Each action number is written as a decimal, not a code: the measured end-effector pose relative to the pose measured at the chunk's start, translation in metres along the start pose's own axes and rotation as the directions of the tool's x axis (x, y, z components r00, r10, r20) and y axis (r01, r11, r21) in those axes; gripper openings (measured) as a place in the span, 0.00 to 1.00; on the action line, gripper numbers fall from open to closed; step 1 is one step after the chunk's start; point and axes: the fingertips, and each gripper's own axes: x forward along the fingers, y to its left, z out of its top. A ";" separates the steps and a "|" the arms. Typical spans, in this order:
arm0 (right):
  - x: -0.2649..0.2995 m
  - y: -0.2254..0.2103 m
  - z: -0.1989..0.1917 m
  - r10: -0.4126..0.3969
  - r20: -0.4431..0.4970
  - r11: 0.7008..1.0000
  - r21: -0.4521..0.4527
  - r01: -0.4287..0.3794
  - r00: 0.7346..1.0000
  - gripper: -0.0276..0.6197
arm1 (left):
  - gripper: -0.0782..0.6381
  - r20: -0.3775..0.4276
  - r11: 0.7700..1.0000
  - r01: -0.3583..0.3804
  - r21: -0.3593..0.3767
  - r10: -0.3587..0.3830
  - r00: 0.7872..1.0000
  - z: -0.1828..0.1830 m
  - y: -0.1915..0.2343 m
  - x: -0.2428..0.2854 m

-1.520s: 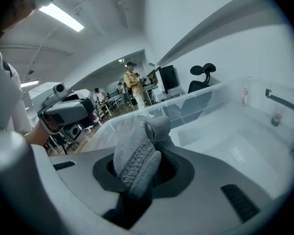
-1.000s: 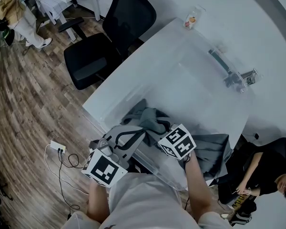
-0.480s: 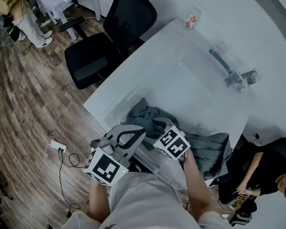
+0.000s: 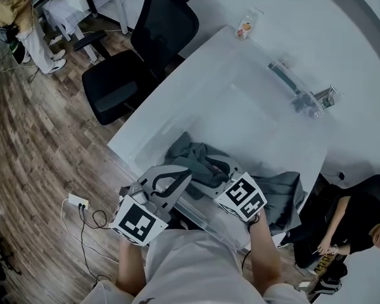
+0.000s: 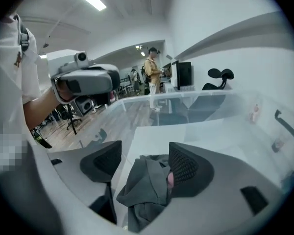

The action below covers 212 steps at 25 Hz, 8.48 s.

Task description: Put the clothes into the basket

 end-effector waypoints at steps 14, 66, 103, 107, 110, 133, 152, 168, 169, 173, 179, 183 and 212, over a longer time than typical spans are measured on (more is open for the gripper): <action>-0.098 0.005 0.063 -0.093 0.408 0.993 -0.023 0.112 0.908 0.25 | 0.12 0.150 0.999 0.047 -0.020 -0.044 0.988 0.042 -0.018 0.012; -0.396 0.027 -0.107 -0.834 0.399 0.542 0.465 0.701 0.380 0.05 | 0.12 0.239 0.678 0.710 0.189 -0.733 0.636 0.135 -0.254 0.129; -0.307 0.014 -0.377 -0.758 -0.293 0.412 0.478 0.776 0.583 0.49 | 0.12 0.027 0.434 0.875 0.214 -0.898 0.439 0.090 -0.398 0.187; -0.295 0.008 -0.401 -0.740 -0.325 0.409 0.478 0.778 0.589 0.60 | 0.12 -0.005 0.422 0.881 0.214 -0.901 0.433 0.088 -0.407 0.193; -0.286 0.006 -0.420 -0.723 -0.344 0.411 0.483 0.773 0.600 0.67 | 0.12 -0.026 0.416 0.884 0.210 -0.902 0.431 0.085 -0.413 0.197; -0.218 -0.013 -0.493 -0.610 -0.415 0.479 0.485 0.731 0.675 0.93 | 0.12 -0.049 0.409 0.894 0.183 -0.905 0.423 0.085 -0.421 0.208; -0.223 -0.021 -0.496 -0.670 -0.416 0.409 0.483 0.774 0.614 0.41 | 0.12 -0.043 0.405 0.895 0.188 -0.907 0.420 0.086 -0.421 0.207; -0.250 -0.021 -0.446 -0.755 -0.245 0.341 0.645 0.683 0.608 0.22 | 0.12 -0.025 0.439 0.879 0.186 -0.892 0.451 0.088 -0.405 0.200; -0.253 -0.022 -0.439 -0.765 -0.231 0.339 0.649 0.681 0.601 0.22 | 0.12 -0.023 0.441 0.877 0.191 -0.891 0.453 0.089 -0.403 0.200; -0.267 -0.024 -0.413 -0.796 -0.195 0.349 0.626 0.697 0.574 0.21 | 0.12 -0.008 0.454 0.868 0.202 -0.886 0.465 0.092 -0.397 0.196; -0.286 -0.024 -0.377 -0.831 -0.134 0.358 0.616 0.702 0.540 0.21 | 0.12 0.004 0.475 0.853 0.215 -0.874 0.486 0.097 -0.384 0.190; -0.301 -0.024 -0.356 -0.850 -0.089 0.358 0.624 0.695 0.519 0.21 | 0.12 0.028 0.498 0.838 0.222 -0.862 0.506 0.103 -0.373 0.189; -0.391 -0.008 -0.215 -0.930 0.083 0.351 0.494 0.796 0.359 0.21 | 0.12 0.148 0.562 0.784 0.263 -0.827 0.543 0.129 -0.317 0.165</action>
